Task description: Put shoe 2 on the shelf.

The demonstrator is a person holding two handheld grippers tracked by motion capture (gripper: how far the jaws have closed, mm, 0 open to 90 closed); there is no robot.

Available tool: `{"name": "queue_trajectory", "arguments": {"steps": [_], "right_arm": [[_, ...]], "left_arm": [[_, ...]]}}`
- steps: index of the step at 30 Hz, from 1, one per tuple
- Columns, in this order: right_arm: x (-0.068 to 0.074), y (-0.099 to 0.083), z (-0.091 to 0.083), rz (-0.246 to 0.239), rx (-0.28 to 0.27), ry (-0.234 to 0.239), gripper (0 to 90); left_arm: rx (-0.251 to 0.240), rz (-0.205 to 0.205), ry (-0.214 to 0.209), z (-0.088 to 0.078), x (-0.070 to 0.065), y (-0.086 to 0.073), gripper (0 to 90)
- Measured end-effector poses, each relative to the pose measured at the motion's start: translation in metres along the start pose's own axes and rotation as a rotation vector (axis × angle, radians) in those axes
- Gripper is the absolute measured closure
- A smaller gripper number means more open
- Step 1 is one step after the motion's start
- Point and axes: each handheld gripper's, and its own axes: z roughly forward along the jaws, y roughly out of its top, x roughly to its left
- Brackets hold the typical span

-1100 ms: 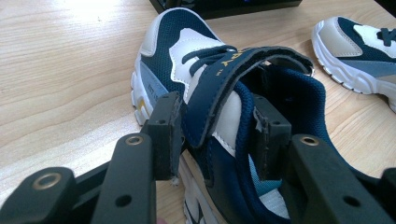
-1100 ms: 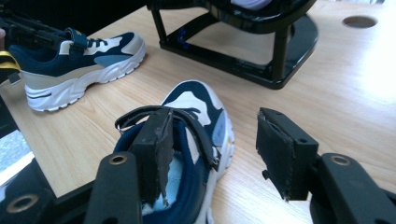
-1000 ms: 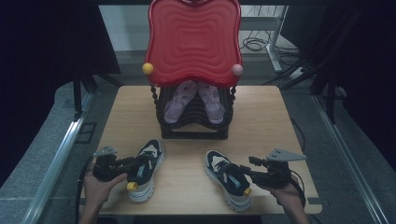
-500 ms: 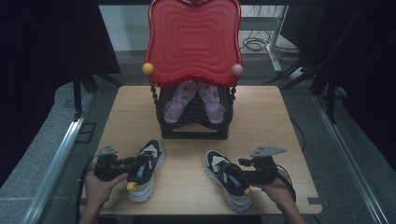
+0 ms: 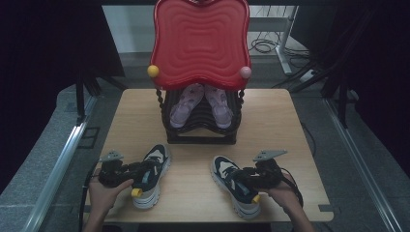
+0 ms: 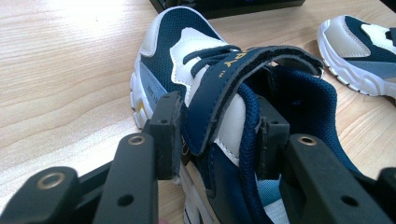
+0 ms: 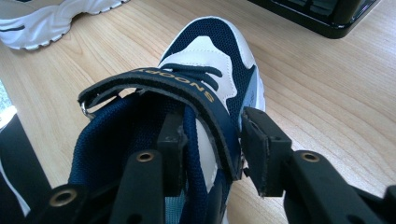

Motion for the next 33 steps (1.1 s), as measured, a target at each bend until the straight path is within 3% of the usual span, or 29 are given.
{"name": "queue_trajectory", "arguments": {"steps": [5, 15, 24, 33], "right_arm": [[0.002, -0.001, -0.001, -0.006, -0.017, -0.024, 70.6], [0.001, -0.011, -0.007, 0.031, -0.094, -0.033, 72.4], [0.000, -0.026, -0.017, 0.077, -0.203, -0.044, 72.2], [-0.004, -0.033, -0.028, 0.112, -0.280, -0.071, 71.8]], "left_arm": [[-0.020, 0.002, 0.022, 0.001, -0.003, 0.000, 64.4], [-0.075, 0.000, 0.043, -0.003, -0.005, -0.001, 67.5], [-0.145, -0.032, 0.006, -0.014, -0.005, -0.003, 67.4], [-0.165, -0.045, -0.014, -0.017, -0.003, -0.006, 67.3]]}}
